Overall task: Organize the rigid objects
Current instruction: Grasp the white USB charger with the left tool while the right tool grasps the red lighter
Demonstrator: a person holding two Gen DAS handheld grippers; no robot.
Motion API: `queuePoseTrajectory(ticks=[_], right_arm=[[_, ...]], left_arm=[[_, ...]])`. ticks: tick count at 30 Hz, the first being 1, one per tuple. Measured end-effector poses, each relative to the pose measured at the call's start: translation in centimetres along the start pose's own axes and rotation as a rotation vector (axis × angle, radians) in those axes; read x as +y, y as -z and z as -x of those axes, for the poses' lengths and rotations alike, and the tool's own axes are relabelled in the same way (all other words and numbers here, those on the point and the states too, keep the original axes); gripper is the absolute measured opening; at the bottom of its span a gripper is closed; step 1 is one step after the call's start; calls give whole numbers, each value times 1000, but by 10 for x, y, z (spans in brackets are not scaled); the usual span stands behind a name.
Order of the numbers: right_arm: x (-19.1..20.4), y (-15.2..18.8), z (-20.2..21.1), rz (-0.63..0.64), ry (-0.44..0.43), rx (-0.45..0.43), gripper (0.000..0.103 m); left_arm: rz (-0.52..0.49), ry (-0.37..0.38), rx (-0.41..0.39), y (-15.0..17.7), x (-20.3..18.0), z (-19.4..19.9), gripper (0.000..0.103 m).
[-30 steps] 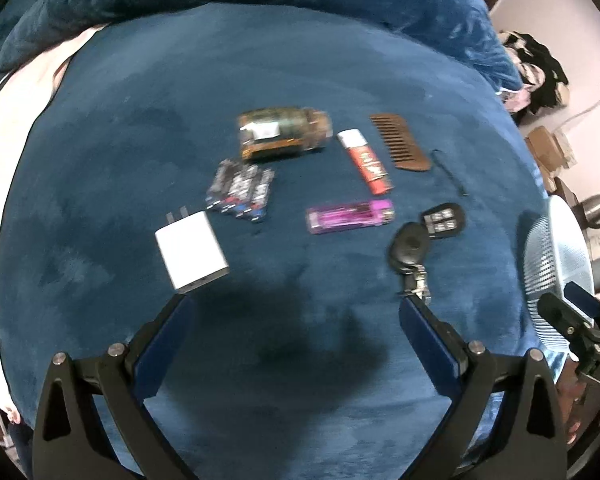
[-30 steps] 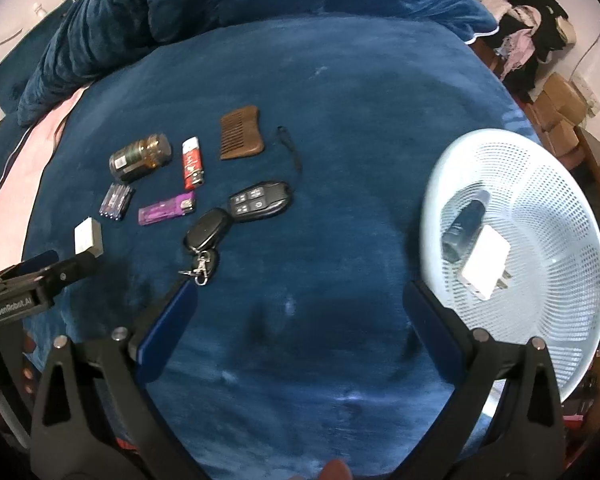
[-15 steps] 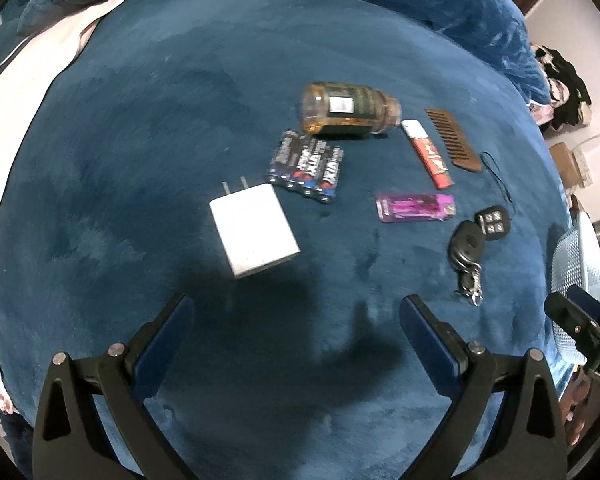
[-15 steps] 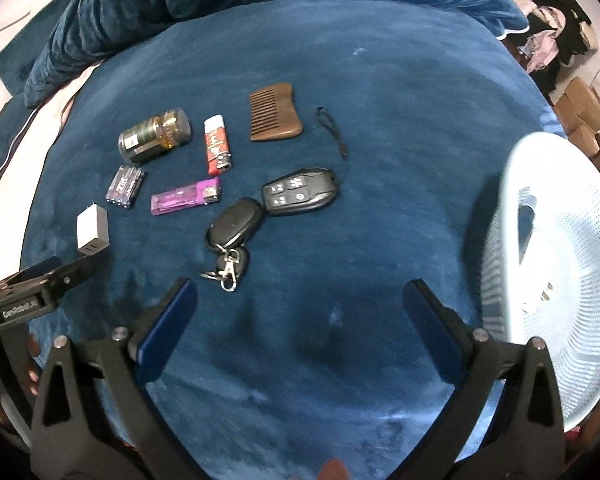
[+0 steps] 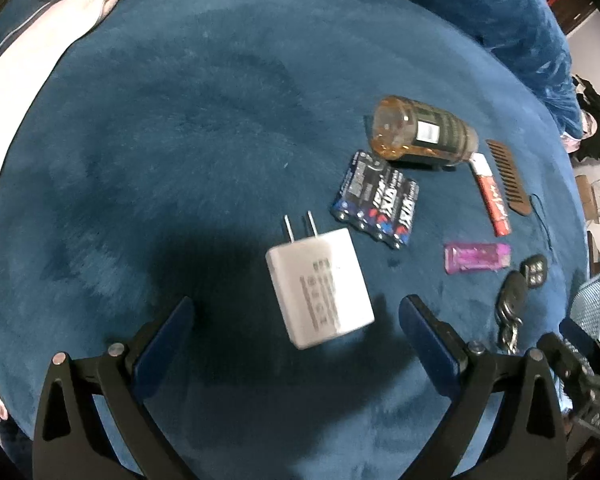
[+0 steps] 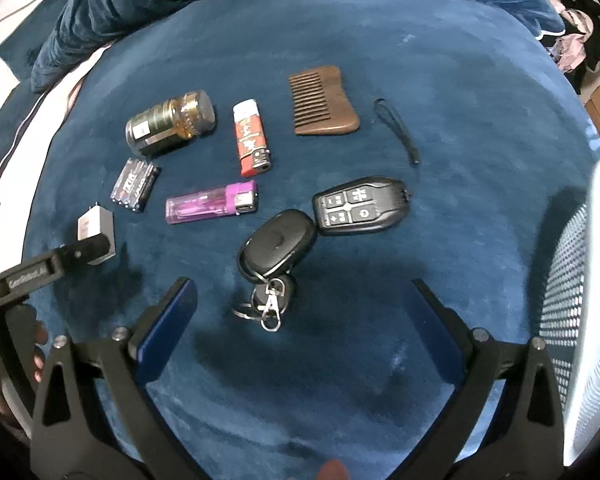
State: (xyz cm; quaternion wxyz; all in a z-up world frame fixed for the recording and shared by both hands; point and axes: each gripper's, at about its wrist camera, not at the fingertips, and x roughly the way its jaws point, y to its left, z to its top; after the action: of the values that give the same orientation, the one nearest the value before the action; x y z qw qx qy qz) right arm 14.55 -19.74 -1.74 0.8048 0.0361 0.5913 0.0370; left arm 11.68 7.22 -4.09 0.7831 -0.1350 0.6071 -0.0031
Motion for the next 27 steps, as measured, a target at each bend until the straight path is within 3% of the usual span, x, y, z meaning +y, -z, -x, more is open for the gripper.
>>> queuePoseTrajectory(ticks=[6,13,21,25,27], right_arm=[[0,-2,-9,-6,-13,18,103],[6,-11,-17,26,-10,15,103],[13,-34,-27,28,-26,-6,102],[23,-60,-39,29,-22,-21,83],[30,-72,-46,41,-25,-21,79]], left_arm=[[-9,-60,9,-11,-5,-15,102],[-105,-154,34,-4,-14,-30,103],[-95,-155,53,-5,-14,-35,103],[-79,-112,54,-9,-16,-28,101],[-57,-74,47,-9,-10,-21,98]])
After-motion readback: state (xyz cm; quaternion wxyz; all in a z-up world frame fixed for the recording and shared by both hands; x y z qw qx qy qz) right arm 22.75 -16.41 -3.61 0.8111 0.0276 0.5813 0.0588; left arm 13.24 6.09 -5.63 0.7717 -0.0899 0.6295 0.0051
